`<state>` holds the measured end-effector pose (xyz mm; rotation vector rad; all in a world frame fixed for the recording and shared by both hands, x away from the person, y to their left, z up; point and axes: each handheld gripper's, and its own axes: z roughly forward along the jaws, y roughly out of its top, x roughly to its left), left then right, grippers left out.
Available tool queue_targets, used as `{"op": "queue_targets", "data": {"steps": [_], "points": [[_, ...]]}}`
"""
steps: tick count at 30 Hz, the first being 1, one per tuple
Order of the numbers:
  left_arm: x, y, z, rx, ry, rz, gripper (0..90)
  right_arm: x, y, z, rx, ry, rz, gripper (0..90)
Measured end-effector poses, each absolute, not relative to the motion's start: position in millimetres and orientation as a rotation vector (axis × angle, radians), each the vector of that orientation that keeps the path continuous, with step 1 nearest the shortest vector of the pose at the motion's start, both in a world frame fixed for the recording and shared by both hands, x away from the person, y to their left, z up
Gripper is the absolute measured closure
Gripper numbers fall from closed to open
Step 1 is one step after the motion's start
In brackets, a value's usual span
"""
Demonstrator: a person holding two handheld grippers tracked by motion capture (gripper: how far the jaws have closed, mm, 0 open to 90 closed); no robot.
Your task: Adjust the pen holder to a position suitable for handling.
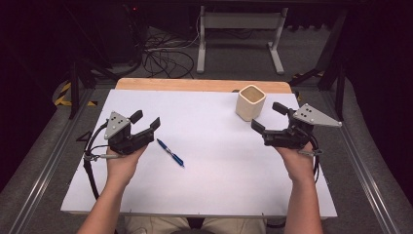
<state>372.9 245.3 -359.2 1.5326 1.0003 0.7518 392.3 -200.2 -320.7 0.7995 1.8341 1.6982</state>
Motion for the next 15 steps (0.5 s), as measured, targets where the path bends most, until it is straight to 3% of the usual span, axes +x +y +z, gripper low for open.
{"op": "queue_targets", "data": {"steps": [15], "points": [[377, 235, -372, 1.55, 1.102, 0.757, 36.4, 392, -199, -320, 0.804, 1.839, 1.683, 3.5]]}}
